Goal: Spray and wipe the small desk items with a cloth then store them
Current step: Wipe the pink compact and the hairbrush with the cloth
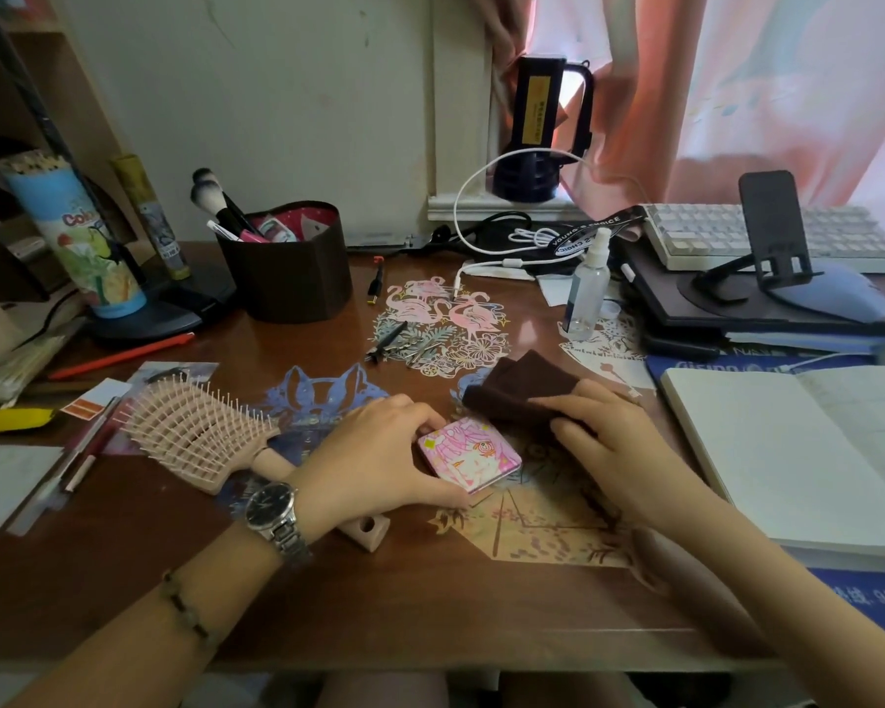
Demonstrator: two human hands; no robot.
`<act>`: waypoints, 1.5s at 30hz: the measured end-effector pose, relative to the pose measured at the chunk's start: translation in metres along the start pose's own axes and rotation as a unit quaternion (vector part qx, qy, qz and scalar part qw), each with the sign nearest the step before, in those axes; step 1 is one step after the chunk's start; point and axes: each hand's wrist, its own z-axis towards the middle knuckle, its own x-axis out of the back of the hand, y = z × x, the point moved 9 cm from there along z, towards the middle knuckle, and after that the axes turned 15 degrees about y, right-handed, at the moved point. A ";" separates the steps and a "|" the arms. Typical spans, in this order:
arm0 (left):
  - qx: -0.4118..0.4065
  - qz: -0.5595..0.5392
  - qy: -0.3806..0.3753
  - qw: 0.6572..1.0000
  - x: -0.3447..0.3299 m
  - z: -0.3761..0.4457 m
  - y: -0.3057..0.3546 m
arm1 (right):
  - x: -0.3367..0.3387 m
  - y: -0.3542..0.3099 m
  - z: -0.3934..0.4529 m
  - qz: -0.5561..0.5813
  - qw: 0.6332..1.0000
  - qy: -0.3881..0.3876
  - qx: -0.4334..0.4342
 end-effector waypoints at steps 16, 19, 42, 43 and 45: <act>0.050 -0.138 0.073 0.986 0.004 0.003 0.002 | -0.042 -0.055 -0.018 -0.197 0.959 -0.004 0.203; 0.050 -0.146 0.082 0.985 0.006 0.003 0.001 | -0.048 -0.065 -0.023 -0.194 0.954 -0.001 0.230; 0.047 -0.123 0.098 0.986 0.007 0.001 -0.001 | -0.046 -0.052 -0.010 -0.244 0.940 -0.014 0.239; 0.046 -0.127 0.101 0.986 0.008 0.001 -0.001 | -0.047 -0.057 -0.013 -0.235 0.940 -0.020 0.246; 0.042 -0.131 0.105 0.985 0.010 0.001 0.000 | -0.049 -0.065 -0.019 -0.216 0.941 -0.032 0.258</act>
